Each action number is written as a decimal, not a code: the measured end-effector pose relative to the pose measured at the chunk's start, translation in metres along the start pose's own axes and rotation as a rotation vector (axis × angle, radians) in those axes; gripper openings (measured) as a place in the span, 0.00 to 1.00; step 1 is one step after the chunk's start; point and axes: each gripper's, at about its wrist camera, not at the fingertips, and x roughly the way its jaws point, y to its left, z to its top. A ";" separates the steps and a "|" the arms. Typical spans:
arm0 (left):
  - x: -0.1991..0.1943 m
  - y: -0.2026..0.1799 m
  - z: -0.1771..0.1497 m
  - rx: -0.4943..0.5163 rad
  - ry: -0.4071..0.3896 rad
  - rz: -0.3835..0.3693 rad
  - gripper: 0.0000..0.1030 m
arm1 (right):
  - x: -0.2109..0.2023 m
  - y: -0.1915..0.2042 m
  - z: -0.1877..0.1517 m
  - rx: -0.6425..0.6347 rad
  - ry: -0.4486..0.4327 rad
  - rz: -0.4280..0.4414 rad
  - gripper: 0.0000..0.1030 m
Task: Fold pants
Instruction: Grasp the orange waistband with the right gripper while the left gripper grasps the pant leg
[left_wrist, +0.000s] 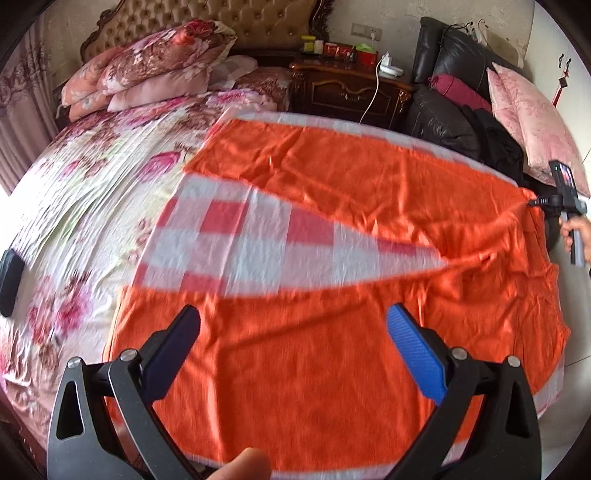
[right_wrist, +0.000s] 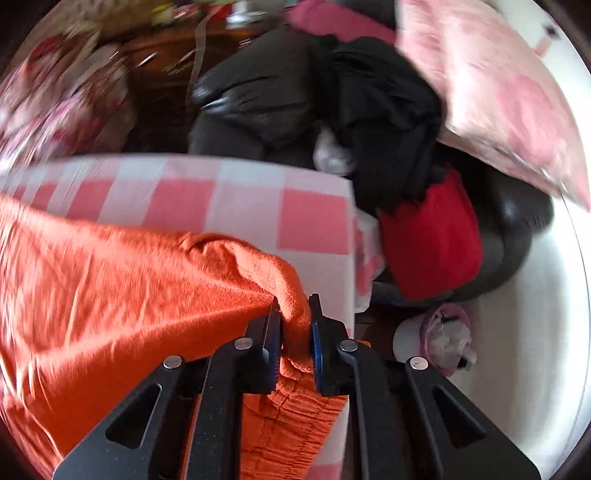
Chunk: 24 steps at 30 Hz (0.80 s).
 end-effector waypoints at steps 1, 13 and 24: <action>0.008 0.003 0.015 -0.007 -0.014 -0.005 0.98 | 0.002 -0.001 -0.001 0.046 -0.011 -0.011 0.12; 0.185 0.128 0.230 -0.224 0.099 -0.014 0.55 | -0.004 0.001 0.006 0.119 -0.013 0.048 0.80; 0.273 0.116 0.306 -0.124 0.191 0.089 0.56 | -0.021 0.022 -0.004 -0.008 -0.017 -0.006 0.07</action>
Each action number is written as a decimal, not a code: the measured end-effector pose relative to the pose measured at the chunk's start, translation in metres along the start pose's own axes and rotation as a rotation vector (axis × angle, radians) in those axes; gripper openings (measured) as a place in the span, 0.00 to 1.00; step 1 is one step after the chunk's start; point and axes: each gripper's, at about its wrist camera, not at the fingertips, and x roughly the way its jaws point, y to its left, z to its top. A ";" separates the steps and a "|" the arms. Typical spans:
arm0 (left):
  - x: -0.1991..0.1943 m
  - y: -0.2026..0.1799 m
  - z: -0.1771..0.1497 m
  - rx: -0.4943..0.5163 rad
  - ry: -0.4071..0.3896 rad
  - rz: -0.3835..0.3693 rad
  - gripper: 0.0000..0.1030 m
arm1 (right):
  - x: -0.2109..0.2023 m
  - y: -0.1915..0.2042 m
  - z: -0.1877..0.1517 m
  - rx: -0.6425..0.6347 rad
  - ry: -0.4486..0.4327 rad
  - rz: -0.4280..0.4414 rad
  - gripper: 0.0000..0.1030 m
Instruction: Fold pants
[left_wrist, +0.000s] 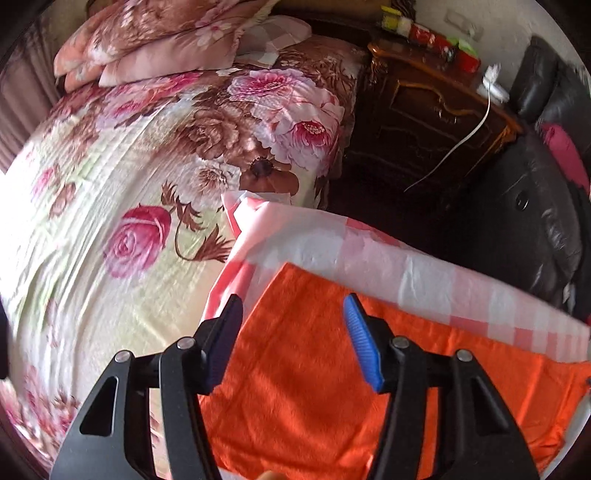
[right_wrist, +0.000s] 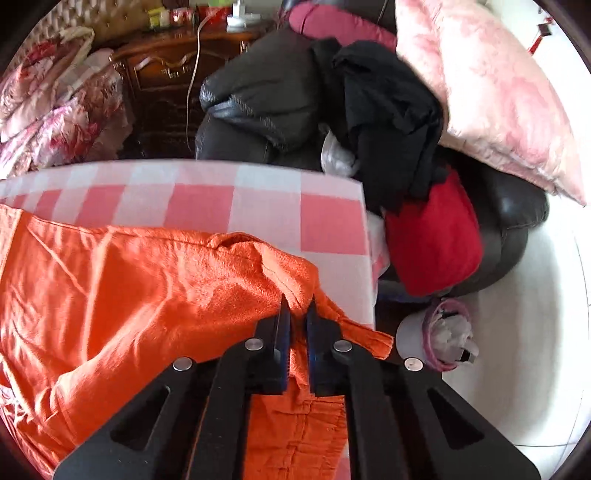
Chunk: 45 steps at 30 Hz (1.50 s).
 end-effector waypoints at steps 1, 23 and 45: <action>0.003 -0.002 0.003 0.010 0.000 0.009 0.56 | -0.013 -0.002 -0.003 0.012 -0.032 0.007 0.07; 0.015 0.041 -0.080 -0.524 0.164 -0.675 0.60 | -0.264 0.017 -0.244 -0.147 -0.566 0.292 0.07; -0.251 0.131 -0.196 -0.448 -0.235 -0.777 0.01 | -0.139 0.013 -0.147 0.126 -0.477 0.113 0.07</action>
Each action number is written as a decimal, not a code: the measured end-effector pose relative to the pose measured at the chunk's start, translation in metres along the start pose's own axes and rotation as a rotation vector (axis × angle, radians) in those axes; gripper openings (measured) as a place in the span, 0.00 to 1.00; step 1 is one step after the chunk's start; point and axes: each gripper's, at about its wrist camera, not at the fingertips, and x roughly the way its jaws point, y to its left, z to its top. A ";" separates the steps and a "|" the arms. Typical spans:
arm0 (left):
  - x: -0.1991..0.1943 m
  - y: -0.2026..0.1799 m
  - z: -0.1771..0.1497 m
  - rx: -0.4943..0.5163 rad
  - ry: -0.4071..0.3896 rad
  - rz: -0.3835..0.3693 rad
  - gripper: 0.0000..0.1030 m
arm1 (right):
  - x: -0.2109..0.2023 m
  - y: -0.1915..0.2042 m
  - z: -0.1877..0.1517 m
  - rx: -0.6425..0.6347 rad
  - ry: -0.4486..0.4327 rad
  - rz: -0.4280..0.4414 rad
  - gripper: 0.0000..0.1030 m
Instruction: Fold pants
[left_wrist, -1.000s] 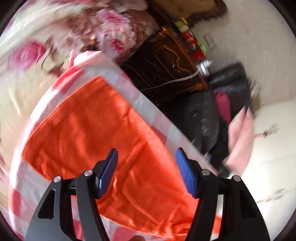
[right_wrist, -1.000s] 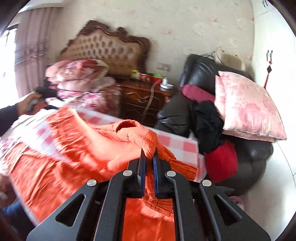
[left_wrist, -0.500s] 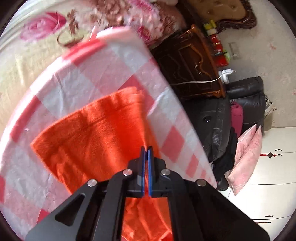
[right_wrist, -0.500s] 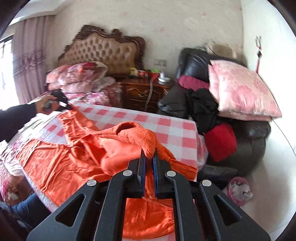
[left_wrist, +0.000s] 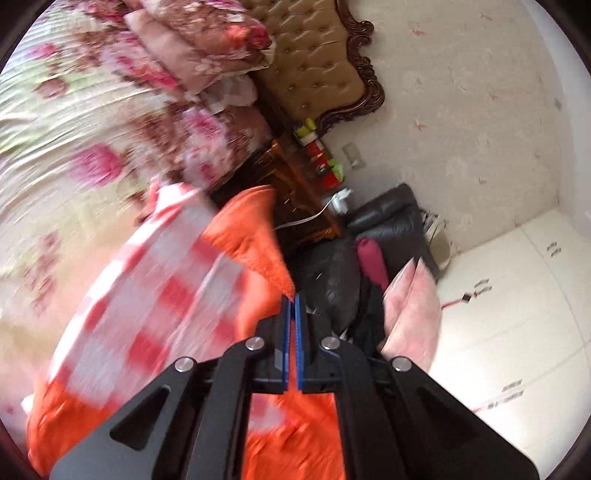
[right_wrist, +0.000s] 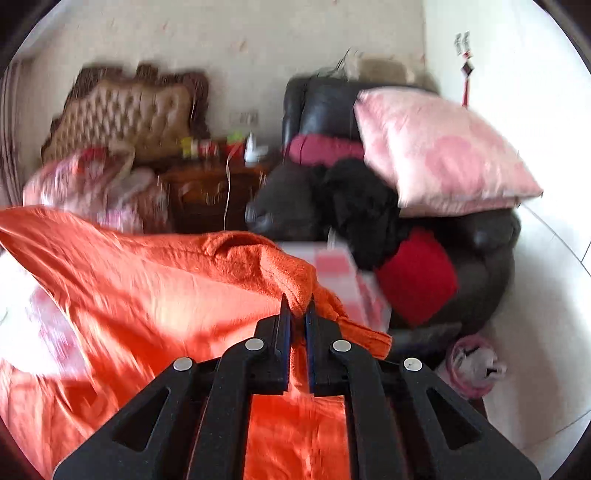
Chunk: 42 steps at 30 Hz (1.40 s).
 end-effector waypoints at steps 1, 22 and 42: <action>-0.013 0.021 -0.024 -0.010 0.012 0.009 0.01 | 0.000 0.002 -0.015 -0.002 0.015 0.004 0.07; -0.092 0.230 -0.237 -0.247 0.079 0.018 0.01 | -0.139 -0.023 -0.190 0.070 0.320 0.020 0.79; -0.099 0.231 -0.228 -0.240 0.052 -0.033 0.01 | -0.079 -0.071 -0.169 0.891 0.565 0.331 0.55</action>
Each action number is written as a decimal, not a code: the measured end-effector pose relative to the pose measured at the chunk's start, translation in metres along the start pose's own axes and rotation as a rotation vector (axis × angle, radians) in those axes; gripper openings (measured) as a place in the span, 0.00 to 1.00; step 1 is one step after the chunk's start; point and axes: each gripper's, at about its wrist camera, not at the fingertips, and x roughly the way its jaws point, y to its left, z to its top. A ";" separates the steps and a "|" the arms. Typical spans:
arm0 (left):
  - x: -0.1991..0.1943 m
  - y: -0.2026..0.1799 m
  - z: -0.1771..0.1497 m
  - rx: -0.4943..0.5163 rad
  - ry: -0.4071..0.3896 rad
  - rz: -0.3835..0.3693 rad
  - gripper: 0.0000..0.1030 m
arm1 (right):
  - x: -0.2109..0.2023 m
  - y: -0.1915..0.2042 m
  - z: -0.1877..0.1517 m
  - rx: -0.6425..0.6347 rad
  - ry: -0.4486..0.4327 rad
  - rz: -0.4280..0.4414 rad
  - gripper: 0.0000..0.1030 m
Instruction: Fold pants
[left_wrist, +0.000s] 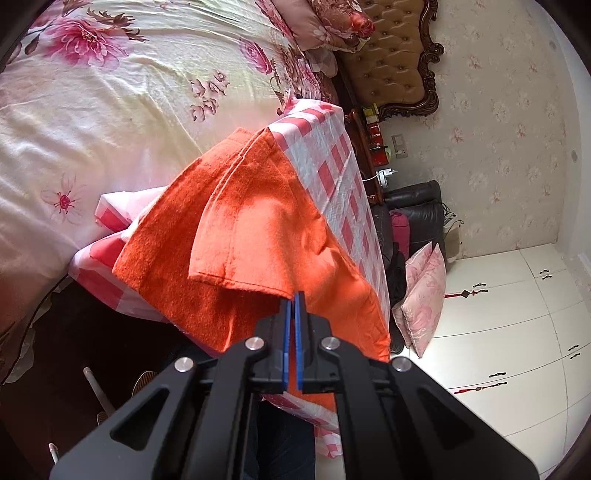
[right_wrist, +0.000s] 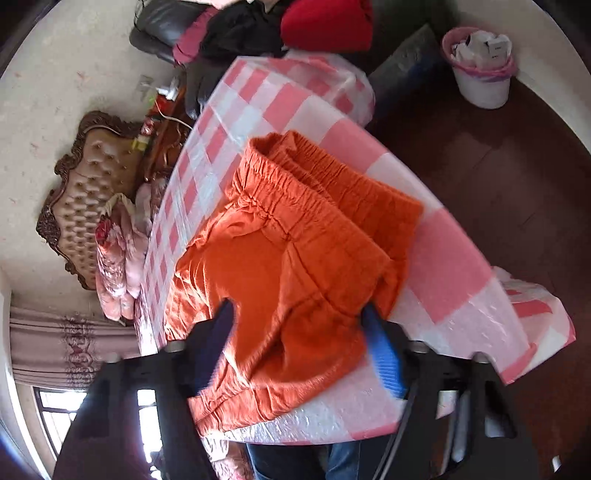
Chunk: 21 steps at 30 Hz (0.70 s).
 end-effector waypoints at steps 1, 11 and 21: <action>0.000 -0.001 0.001 0.003 0.002 0.001 0.01 | 0.002 0.003 0.003 -0.003 -0.003 -0.026 0.50; 0.018 -0.098 0.088 0.039 0.029 0.018 0.01 | -0.018 0.086 0.059 -0.102 -0.099 -0.094 0.16; -0.014 -0.124 0.065 0.172 0.013 0.015 0.01 | -0.040 0.083 0.054 -0.253 -0.250 0.133 0.16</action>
